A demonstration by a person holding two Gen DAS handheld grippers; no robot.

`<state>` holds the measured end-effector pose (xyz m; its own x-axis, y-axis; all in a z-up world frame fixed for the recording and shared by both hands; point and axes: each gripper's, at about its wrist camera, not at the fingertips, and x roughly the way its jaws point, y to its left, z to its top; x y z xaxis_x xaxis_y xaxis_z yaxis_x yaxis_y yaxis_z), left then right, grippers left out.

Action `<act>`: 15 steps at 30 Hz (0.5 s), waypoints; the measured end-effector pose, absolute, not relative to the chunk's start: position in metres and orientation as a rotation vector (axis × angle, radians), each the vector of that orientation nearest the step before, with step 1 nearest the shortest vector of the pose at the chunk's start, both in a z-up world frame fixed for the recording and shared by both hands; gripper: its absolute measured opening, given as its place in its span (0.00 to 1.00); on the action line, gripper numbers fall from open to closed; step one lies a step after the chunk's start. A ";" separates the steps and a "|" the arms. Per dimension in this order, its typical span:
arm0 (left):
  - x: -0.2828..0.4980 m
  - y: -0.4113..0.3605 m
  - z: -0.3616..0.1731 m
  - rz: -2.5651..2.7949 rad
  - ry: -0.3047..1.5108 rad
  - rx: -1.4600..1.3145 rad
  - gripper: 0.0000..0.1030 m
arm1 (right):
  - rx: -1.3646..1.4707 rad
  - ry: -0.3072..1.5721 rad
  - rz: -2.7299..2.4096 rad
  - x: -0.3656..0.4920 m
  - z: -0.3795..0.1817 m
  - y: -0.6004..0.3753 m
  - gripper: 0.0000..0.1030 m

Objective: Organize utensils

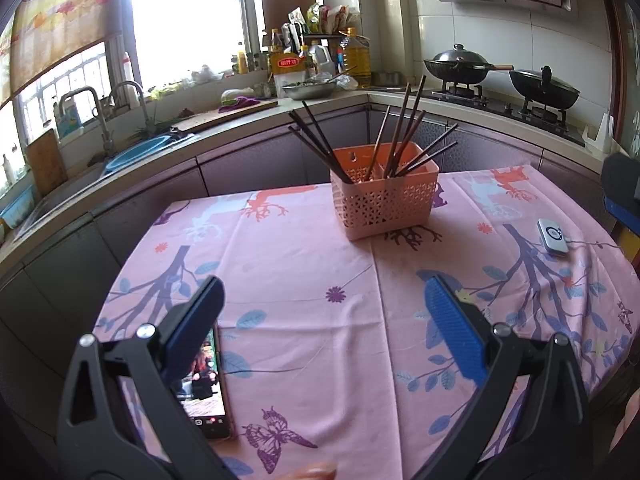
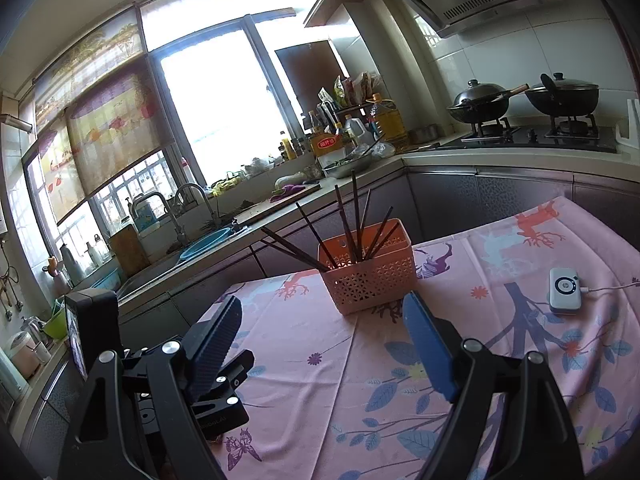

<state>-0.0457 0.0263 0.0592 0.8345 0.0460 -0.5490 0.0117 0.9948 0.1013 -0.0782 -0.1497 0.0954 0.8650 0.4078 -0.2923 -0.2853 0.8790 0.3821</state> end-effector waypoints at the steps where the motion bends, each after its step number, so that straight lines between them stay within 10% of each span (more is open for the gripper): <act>1: -0.046 0.027 0.060 0.017 0.582 0.099 0.93 | 0.334 0.373 0.372 -0.078 0.097 -0.150 0.47; 15: -0.056 0.027 0.071 -0.010 0.530 0.085 0.93 | 0.315 0.328 0.405 -0.079 0.115 -0.144 0.47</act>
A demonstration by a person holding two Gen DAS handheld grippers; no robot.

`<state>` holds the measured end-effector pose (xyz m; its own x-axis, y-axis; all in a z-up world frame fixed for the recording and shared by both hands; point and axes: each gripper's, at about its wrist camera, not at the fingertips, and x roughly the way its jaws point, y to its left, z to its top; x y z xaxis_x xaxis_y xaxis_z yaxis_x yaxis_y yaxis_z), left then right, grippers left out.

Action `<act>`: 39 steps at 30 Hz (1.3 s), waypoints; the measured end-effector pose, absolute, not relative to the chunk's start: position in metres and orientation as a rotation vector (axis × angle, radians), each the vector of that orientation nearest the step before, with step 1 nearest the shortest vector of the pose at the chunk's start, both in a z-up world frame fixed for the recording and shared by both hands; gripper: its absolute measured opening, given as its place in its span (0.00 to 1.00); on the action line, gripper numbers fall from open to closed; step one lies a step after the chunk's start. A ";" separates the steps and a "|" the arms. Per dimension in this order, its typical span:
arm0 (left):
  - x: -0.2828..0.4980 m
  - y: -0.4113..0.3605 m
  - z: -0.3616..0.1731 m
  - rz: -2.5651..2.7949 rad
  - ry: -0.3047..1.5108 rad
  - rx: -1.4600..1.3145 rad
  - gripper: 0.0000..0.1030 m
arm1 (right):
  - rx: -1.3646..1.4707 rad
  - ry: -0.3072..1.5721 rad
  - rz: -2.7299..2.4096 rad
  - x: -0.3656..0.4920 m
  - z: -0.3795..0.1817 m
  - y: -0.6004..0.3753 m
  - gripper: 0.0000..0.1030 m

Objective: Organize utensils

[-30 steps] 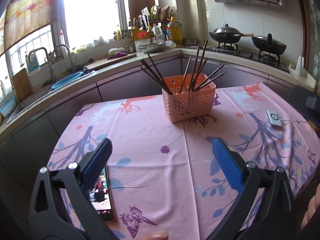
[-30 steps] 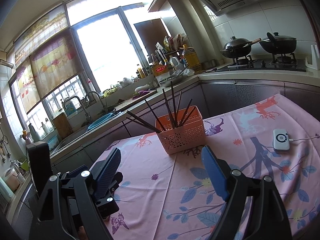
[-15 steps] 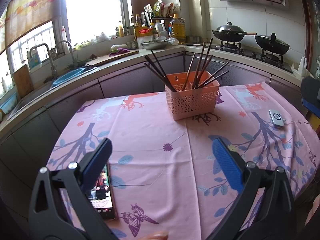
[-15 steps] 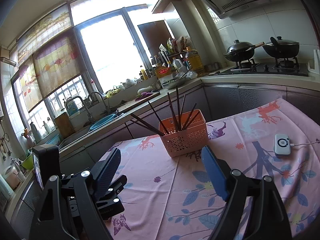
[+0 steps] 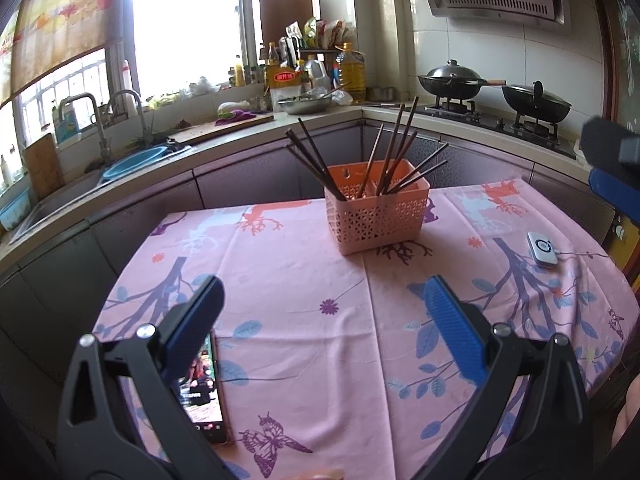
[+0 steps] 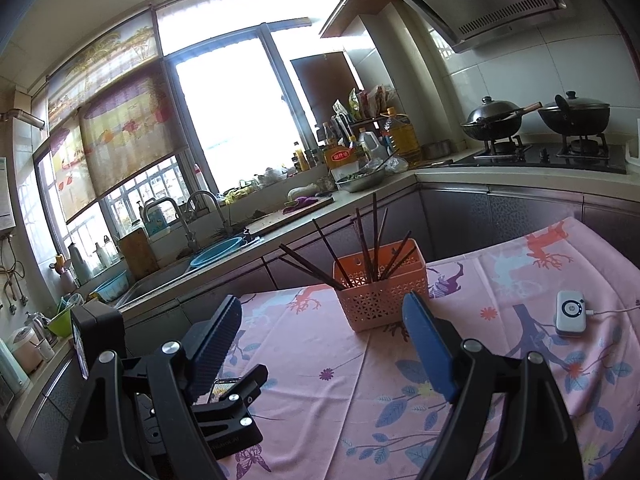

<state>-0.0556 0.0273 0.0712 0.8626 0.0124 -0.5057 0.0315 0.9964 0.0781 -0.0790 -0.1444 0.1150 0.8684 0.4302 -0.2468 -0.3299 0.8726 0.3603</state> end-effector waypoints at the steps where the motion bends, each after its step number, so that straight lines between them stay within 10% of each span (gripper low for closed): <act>1: -0.056 0.028 0.071 -0.013 0.530 0.083 0.93 | 0.314 0.324 0.407 -0.079 0.117 -0.144 0.47; 39: -0.064 0.026 0.100 -0.065 0.420 0.032 0.93 | 0.306 0.362 0.391 -0.083 0.105 -0.143 0.47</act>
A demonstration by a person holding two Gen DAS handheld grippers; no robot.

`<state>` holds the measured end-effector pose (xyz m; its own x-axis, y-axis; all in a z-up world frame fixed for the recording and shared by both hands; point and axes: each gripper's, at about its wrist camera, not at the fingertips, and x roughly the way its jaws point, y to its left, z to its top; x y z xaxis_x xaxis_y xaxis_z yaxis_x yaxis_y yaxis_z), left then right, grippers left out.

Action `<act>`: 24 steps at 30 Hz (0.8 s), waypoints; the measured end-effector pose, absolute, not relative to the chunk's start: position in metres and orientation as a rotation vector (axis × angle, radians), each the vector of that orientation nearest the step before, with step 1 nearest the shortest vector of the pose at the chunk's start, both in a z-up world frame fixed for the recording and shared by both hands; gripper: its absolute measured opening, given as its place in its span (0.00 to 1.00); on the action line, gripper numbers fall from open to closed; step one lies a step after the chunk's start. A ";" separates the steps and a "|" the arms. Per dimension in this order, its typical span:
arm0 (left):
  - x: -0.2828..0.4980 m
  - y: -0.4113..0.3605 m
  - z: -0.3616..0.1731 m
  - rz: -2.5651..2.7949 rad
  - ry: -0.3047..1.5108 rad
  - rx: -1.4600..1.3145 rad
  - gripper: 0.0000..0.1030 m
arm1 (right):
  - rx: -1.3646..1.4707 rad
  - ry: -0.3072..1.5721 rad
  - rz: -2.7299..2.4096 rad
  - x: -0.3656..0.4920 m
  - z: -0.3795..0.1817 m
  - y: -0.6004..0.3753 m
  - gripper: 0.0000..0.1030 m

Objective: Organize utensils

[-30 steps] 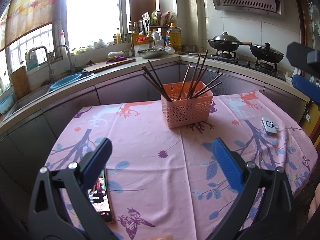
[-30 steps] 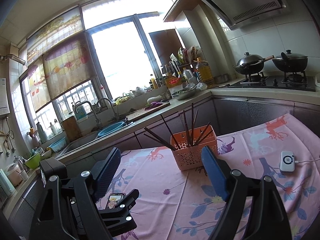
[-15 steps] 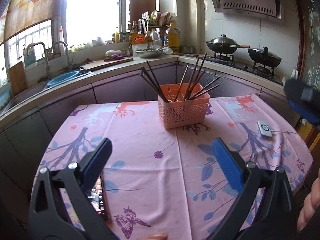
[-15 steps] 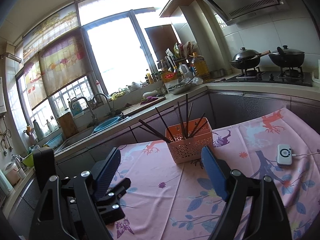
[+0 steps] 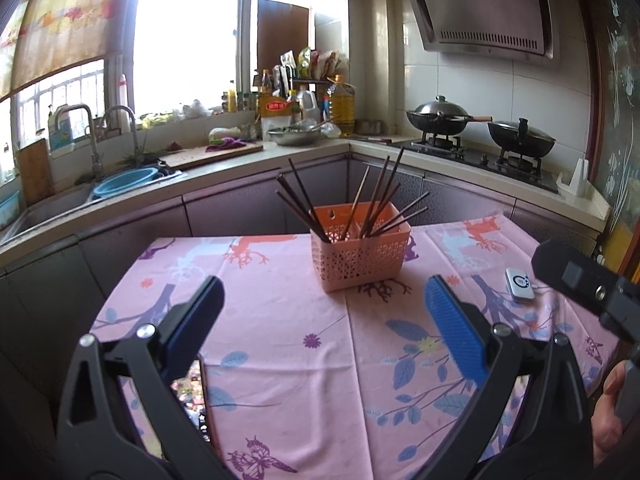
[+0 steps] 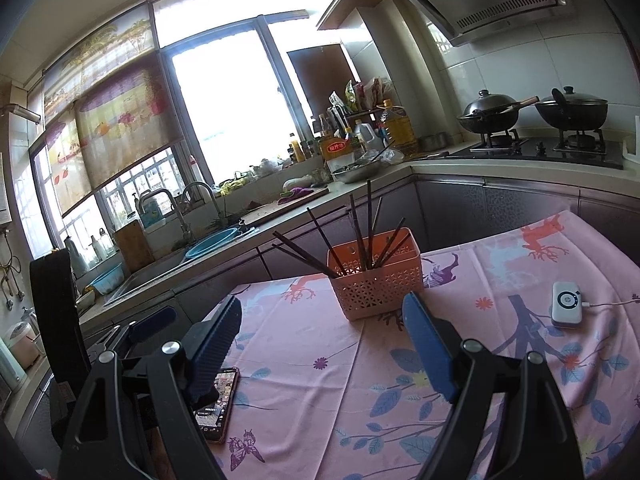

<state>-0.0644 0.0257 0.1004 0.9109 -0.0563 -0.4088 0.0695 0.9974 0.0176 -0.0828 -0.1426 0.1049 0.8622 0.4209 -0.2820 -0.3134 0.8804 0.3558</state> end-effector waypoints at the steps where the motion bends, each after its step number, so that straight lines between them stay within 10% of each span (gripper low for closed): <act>1: -0.065 0.026 0.102 -0.063 0.415 0.031 0.93 | 0.307 0.363 0.392 -0.083 0.105 -0.143 0.47; 24: -0.069 0.019 0.105 -0.090 0.398 0.062 0.93 | 0.312 0.343 0.393 -0.084 0.109 -0.148 0.47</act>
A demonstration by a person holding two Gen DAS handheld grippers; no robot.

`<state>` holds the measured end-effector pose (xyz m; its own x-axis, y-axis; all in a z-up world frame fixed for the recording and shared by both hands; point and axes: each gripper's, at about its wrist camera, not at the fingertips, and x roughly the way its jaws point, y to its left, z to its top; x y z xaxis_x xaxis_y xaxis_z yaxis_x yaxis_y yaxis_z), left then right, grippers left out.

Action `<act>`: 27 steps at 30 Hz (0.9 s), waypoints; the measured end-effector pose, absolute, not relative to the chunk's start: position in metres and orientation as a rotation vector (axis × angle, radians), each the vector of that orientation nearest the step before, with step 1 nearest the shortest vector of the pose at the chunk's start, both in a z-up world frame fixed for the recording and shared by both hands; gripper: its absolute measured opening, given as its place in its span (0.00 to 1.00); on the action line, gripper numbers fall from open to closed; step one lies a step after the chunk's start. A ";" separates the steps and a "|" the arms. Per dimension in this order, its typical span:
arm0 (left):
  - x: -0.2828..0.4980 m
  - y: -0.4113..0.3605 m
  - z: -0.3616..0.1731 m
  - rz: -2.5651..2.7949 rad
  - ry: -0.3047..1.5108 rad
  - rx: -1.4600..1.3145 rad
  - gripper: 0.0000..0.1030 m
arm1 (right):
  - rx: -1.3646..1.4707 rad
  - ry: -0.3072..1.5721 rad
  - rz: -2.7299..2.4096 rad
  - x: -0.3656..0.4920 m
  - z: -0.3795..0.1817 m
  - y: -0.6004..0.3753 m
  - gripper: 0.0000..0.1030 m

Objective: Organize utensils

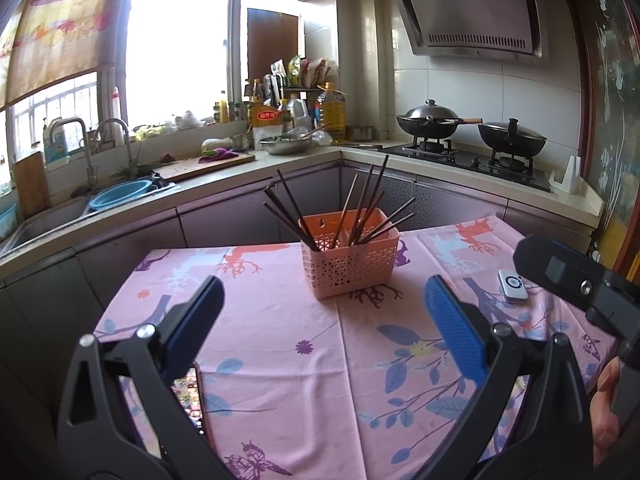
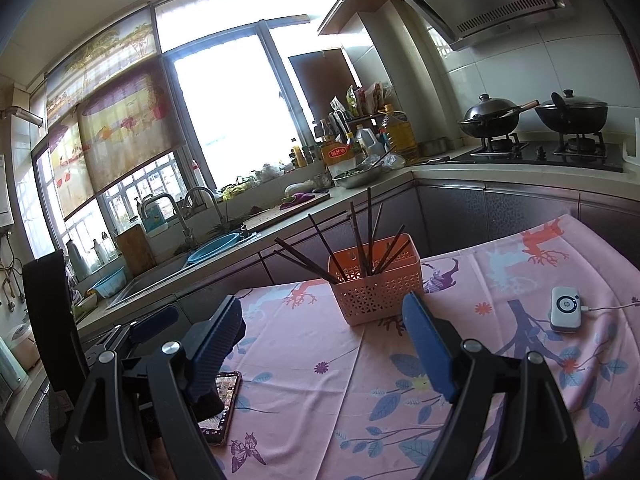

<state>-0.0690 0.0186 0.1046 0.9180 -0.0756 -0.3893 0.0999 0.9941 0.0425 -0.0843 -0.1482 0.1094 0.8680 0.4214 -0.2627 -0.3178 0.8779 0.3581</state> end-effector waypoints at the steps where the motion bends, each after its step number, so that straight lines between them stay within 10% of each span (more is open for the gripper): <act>1: -0.069 0.018 0.105 -0.091 0.399 0.062 0.93 | 0.310 0.343 0.393 -0.084 0.110 -0.148 0.47; 27: -0.056 0.031 0.101 -0.073 0.432 0.048 0.93 | 0.310 0.349 0.409 -0.085 0.115 -0.151 0.47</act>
